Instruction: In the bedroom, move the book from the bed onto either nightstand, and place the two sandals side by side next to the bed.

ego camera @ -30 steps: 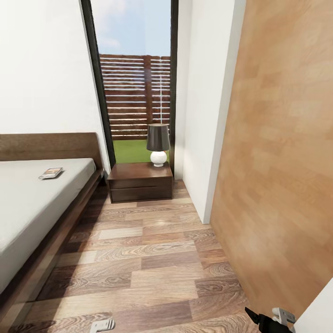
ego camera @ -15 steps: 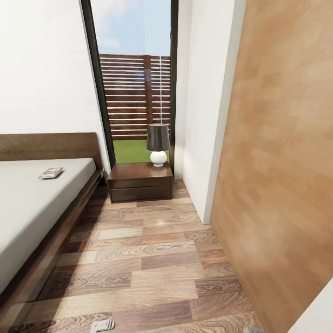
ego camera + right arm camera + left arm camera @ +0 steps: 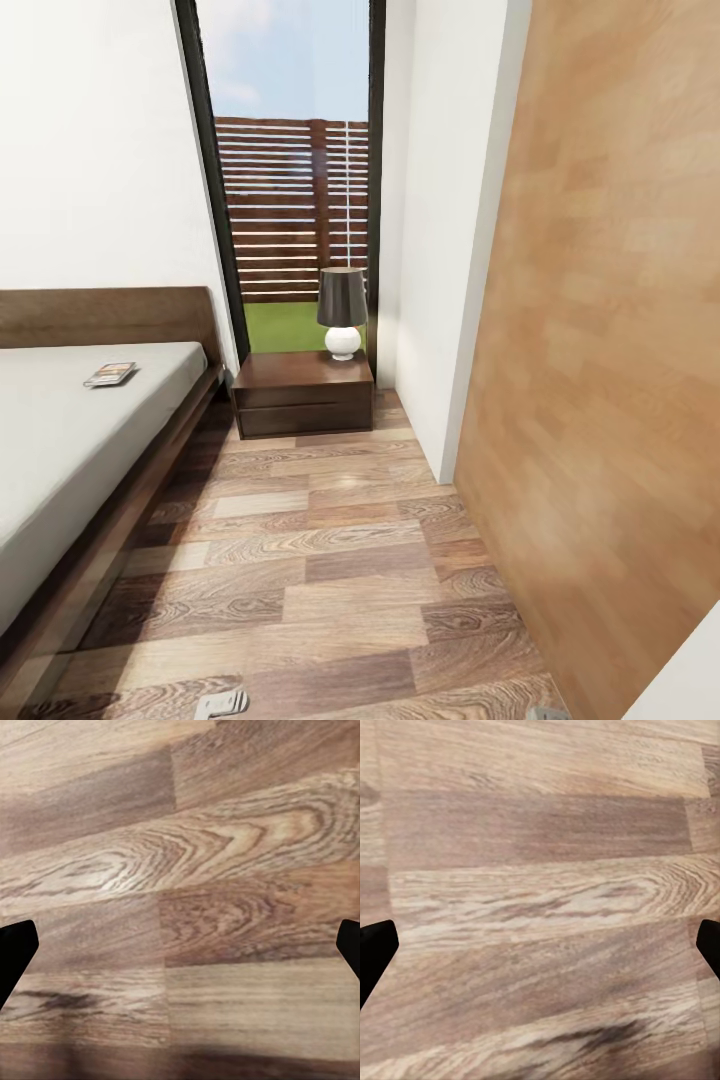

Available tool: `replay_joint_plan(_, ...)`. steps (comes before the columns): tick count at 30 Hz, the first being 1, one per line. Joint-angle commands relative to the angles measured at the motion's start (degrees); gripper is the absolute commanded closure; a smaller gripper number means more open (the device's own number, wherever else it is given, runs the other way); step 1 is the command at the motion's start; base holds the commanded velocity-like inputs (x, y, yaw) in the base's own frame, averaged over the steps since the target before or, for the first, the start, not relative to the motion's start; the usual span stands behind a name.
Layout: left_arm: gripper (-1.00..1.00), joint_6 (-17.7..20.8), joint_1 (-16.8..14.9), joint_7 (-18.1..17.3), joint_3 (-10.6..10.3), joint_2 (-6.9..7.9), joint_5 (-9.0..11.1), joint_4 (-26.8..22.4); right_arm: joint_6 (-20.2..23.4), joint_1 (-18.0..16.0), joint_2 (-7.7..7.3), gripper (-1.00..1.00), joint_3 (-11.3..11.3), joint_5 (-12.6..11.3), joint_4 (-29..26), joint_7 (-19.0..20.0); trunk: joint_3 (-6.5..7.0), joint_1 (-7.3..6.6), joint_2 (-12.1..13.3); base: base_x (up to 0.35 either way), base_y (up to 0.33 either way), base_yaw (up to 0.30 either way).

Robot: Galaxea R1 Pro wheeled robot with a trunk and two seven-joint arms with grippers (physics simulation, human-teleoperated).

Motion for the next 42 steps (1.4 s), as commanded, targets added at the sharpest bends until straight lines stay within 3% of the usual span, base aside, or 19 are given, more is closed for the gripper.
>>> replay_joint_plan(1,-1.0,-0.3,0.0,-0.1,0.5,0.01,-0.6,0.1,-0.2,0.0,-0.01,-1.0,-0.5,0.6,0.0,0.1,-0.06,-0.01,0.0,0.0,0.0,0.071)
replay_joint_plan(9,-1.0,-0.3,0.0,-0.1,0.5,0.01,-0.6,0.0,-0.2,0.0,-0.01,-1.0,-0.5,0.6,0.0,0.1,-0.06,-0.01,0.0,0.093,0.0,0.142)
replay_joint_plan(28,-1.0,-0.3,0.0,-0.1,0.5,0.01,-0.6,0.1,-0.2,0.0,-0.01,-1.0,-0.5,0.6,0.0,0.1,-0.06,-0.01,0.0,0.196,0.0,0.006)
replay_joint_plan(42,-1.0,-0.3,0.0,-0.1,0.5,0.01,-0.6,0.0,-0.2,0.0,-0.01,-1.0,-0.5,0.6,0.0,0.1,-0.06,-0.01,0.0,0.289,-0.023,0.0)
